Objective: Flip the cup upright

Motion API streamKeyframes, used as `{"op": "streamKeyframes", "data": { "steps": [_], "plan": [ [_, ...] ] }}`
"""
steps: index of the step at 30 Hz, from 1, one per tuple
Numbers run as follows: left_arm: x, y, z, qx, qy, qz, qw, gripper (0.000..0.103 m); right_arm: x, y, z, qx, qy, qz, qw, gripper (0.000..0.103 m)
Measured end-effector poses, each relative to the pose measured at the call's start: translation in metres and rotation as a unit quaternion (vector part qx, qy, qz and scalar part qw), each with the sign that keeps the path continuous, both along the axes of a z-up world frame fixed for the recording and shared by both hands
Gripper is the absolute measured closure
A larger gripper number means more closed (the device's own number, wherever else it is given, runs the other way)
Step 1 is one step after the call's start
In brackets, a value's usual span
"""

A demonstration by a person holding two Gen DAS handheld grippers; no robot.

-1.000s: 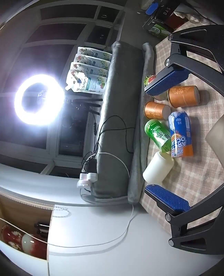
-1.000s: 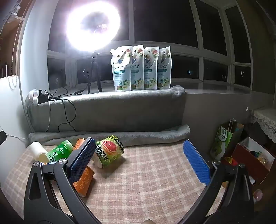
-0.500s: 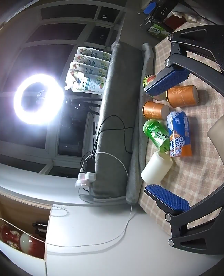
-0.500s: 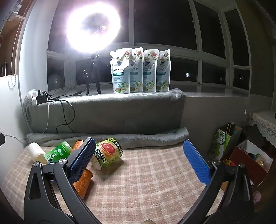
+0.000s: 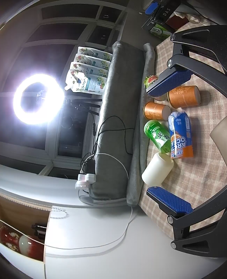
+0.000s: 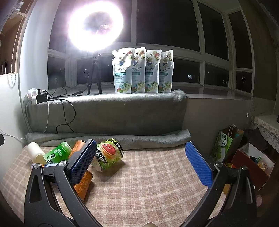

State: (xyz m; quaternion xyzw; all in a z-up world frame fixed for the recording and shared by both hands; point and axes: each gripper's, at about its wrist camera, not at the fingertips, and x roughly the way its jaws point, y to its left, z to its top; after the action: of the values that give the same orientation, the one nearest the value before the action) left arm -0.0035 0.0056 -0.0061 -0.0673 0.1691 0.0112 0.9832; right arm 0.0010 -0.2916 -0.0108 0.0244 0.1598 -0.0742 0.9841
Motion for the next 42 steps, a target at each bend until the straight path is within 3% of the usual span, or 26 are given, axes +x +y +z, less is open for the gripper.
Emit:
{"op": "streamKeyframes", "data": {
  "steps": [42],
  "plan": [
    [-0.0021,0.0009,-0.0028,-0.002,-0.001,-0.001,1.0000,0.001,0.0006,0.0030,-0.0006,-0.003,0.005,-0.001,1.000,0.000]
  ]
}}
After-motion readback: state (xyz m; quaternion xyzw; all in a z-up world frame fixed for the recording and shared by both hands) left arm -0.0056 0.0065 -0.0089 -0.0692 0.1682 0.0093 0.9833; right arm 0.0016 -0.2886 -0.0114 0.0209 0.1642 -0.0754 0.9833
